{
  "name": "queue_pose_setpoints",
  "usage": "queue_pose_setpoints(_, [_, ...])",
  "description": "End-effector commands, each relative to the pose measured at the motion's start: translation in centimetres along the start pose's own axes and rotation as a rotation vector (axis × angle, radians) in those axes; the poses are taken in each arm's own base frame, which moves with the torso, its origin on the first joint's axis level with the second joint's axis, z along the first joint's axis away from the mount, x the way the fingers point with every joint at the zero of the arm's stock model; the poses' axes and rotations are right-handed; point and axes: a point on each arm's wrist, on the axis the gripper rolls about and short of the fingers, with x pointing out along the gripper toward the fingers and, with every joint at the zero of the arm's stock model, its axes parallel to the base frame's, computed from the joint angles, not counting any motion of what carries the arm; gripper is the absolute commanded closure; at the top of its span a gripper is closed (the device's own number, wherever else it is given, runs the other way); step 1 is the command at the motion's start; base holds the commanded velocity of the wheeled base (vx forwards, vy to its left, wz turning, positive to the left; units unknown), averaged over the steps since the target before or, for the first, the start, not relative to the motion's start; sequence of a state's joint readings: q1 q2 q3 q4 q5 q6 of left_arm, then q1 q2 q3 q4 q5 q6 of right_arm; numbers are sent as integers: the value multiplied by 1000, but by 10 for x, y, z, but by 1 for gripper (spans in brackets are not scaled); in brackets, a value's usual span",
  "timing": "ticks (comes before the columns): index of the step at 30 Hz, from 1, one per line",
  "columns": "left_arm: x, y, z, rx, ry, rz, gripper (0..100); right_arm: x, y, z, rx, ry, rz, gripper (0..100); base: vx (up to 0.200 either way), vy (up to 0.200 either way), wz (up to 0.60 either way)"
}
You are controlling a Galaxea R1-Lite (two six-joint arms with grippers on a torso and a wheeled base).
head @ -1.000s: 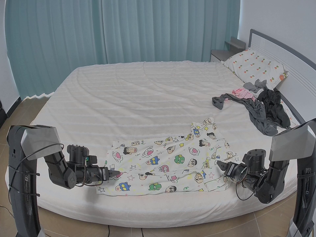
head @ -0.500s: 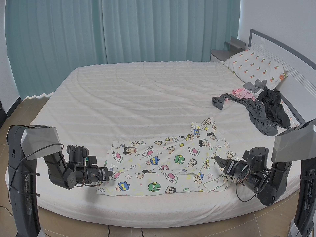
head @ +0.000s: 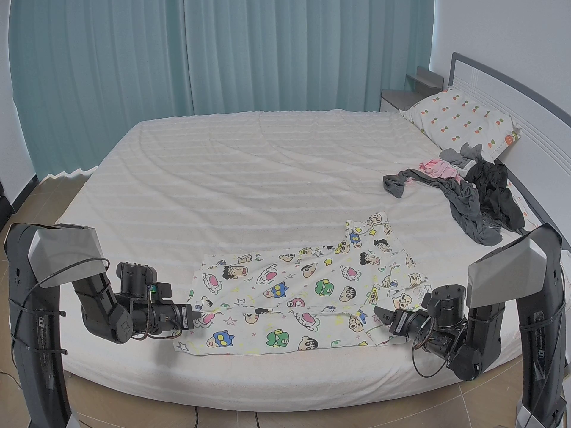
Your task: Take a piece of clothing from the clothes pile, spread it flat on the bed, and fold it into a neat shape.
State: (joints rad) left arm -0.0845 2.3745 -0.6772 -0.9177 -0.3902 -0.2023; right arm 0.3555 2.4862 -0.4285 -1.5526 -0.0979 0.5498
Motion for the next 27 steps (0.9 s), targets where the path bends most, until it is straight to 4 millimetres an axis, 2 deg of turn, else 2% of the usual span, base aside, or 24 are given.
queue_pose_setpoints(1, [-10, -4, 1, 2, -5, 0, 100, 16, -9, -9, 9, 1, -22, 0, 0, 0, 0])
queue_pose_setpoints(13, [-27, -7, -9, -10, 11, 80, 100, 15, -7, -9, 20, -1, -18, 0, 0, 0, 0])
queue_pose_setpoints(20, [-28, -7, -17, -23, 41, 118, 100, 15, -6, -8, 21, -2, -15, 0, 0, 0, 0])
queue_pose_setpoints(27, [-25, -6, -14, -21, 28, 119, 100, 15, -6, -7, 22, -9, -15, 0, 0, 0, 0])
